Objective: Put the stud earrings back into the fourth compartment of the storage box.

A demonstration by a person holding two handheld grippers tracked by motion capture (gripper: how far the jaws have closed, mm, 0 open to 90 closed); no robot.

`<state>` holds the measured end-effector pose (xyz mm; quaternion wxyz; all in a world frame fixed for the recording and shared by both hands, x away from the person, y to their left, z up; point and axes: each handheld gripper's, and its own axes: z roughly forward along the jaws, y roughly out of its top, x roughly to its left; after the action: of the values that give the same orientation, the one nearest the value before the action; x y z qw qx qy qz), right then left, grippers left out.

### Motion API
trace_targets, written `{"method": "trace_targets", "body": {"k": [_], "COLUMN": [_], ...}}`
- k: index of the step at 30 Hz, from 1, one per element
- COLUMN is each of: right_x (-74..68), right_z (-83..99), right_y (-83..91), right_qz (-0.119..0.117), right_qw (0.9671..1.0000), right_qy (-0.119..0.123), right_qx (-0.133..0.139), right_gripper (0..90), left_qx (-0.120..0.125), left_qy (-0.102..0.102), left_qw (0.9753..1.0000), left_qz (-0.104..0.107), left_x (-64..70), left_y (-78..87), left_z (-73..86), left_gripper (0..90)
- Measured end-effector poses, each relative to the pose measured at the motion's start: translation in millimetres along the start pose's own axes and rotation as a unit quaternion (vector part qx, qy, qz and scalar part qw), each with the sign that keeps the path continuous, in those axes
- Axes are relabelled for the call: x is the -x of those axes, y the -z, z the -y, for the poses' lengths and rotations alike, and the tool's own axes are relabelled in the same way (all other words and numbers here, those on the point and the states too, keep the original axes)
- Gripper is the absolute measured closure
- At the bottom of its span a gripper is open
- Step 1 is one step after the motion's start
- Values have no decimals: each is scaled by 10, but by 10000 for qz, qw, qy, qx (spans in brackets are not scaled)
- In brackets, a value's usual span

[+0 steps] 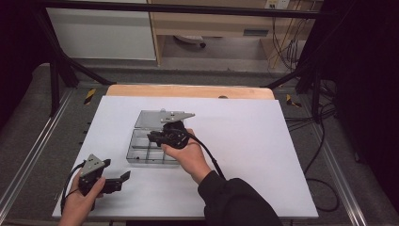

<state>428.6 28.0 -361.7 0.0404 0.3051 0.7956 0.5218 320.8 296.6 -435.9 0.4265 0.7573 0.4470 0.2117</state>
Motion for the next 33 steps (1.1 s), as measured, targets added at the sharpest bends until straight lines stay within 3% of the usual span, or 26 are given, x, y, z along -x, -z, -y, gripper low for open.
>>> {"method": "trace_targets", "body": {"k": [7, 19, 33], "right_x": [-24, -52, -85], "right_z": [-40, -91, -20], "right_y": [-170, -314, -544], "right_qz": [73, 66, 74], "right_qw": [9999, 9997, 9982], "right_qy": [58, 141, 205], "right_qx": [-98, -189, -565], "right_gripper": [795, 795, 795], "left_qx": [-24, -2, -25], "left_qy": [3, 9, 1], "left_qw": [10000, 10000, 10000], "left_qz": [11, 22, 39], "left_x": [-4, -5, -1], "left_y": [-1, 0, -4], "left_z": [4, 4, 2], "left_gripper": [76, 76, 76]}}
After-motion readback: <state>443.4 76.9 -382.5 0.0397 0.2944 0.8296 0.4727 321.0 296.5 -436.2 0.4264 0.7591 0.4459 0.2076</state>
